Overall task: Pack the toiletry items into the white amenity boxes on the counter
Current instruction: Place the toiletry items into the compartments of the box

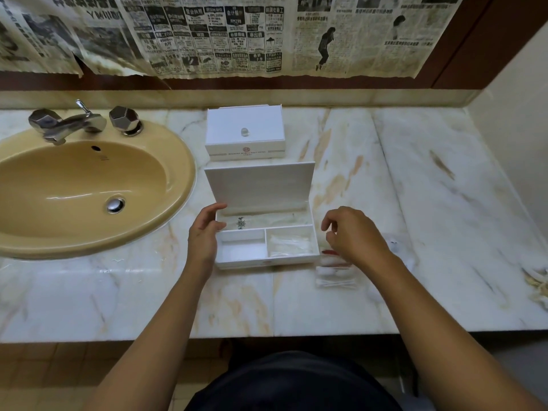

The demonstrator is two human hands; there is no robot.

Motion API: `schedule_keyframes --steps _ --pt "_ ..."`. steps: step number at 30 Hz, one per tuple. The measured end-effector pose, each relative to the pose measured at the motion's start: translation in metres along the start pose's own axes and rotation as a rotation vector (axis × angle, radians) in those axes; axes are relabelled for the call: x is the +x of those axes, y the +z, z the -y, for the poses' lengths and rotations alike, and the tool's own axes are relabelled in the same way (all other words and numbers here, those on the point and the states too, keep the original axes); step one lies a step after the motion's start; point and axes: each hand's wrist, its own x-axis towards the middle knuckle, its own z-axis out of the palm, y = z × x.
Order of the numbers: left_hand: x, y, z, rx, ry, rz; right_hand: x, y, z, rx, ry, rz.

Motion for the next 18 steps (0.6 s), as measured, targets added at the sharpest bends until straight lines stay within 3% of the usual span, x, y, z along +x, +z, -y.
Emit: schedule_keyframes --steps 11,18 --pt "-0.003 0.002 -0.003 -0.002 0.007 -0.003 -0.014 0.023 -0.012 -0.233 0.029 0.34" --pt "-0.002 0.001 -0.001 -0.009 0.016 0.004 -0.01 0.036 -0.016 -0.248 0.041 0.297"
